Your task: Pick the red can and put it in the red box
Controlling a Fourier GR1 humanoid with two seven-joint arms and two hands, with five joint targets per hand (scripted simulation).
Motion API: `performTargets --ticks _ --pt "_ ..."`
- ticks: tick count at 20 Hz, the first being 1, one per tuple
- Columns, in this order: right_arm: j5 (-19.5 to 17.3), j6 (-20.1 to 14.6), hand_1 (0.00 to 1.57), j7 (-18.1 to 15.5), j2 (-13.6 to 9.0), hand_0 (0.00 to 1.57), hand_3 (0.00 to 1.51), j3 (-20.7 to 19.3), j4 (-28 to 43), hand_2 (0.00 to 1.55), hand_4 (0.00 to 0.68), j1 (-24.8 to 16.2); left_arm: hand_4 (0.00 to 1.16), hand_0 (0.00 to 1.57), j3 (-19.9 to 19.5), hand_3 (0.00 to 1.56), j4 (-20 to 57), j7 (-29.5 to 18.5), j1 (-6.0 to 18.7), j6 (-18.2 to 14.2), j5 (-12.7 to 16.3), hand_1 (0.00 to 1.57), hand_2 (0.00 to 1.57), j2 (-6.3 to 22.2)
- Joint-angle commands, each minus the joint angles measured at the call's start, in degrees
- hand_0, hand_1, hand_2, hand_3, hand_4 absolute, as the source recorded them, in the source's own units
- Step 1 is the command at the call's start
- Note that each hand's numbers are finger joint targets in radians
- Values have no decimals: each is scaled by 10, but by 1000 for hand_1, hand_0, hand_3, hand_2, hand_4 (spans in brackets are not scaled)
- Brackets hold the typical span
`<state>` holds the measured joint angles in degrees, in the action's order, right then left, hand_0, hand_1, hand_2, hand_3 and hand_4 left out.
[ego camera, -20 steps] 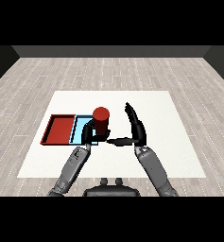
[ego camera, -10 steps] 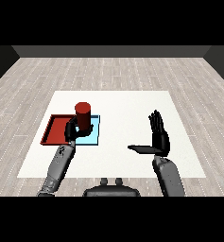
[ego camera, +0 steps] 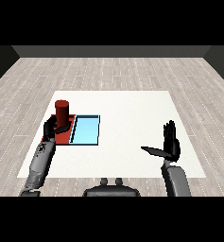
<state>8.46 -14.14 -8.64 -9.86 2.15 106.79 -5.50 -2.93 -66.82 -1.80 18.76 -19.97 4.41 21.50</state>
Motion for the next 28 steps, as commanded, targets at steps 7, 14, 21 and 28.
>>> performTargets --ticks 7,14,21,28 --pt "-10 -7 0 -46 12 0 0 -32 -99 0 0 0 1021 1571 -51 1504 379 -74 136 -8 -42 1571 1571 16" --pt "-26 -22 0 -18 -5 0 0 -48 -141 0 0 54 644 497 -22 358 532 -33 164 -28 -96 497 577 4" --pt "-33 -19 0 -25 1 0 0 -40 -158 0 0 74 716 818 -16 0 614 -14 183 -8 -117 818 773 20" --pt "-34 0 0 -26 -9 0 0 -35 -124 0 0 54 0 0 -95 0 589 -94 171 57 -44 0 0 60"
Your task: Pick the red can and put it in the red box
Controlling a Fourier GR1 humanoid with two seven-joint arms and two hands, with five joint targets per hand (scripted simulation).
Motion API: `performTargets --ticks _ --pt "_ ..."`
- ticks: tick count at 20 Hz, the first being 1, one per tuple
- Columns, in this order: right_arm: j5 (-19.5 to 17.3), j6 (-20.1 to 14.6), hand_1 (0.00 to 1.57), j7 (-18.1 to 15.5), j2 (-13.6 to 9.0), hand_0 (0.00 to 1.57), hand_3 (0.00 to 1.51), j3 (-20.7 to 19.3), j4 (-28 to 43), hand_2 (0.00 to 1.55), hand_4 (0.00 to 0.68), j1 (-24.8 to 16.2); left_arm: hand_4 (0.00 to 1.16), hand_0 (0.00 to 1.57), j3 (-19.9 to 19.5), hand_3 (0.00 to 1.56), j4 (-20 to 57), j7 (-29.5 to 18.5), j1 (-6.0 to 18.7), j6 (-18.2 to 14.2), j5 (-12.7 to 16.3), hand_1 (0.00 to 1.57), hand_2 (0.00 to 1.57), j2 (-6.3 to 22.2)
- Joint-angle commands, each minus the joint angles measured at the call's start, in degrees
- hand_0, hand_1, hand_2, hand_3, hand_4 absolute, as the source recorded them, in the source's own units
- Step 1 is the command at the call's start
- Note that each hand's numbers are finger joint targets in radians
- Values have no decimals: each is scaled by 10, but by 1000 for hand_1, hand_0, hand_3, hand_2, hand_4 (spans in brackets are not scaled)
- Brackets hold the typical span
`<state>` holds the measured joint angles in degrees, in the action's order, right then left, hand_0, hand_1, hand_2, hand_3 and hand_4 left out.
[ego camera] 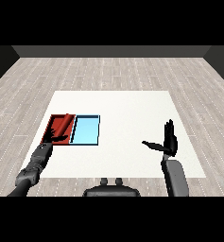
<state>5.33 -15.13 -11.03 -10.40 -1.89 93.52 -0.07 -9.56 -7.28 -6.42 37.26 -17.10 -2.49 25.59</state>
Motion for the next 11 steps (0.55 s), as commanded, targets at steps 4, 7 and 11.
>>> performTargets --ticks 4,7,11 --pt "2 -2 0 6 1 0 0 -2 48 0 0 -8 0 0 -80 0 -74 -181 -45 21 77 0 0 7" --pt "14 27 0 11 -15 0 0 7 80 0 0 -14 0 0 -136 0 -160 -281 -18 99 148 0 0 -16" --pt "41 58 0 1 8 0 0 38 100 0 0 -29 0 0 -120 0 -242 -351 -32 181 162 0 0 -58"
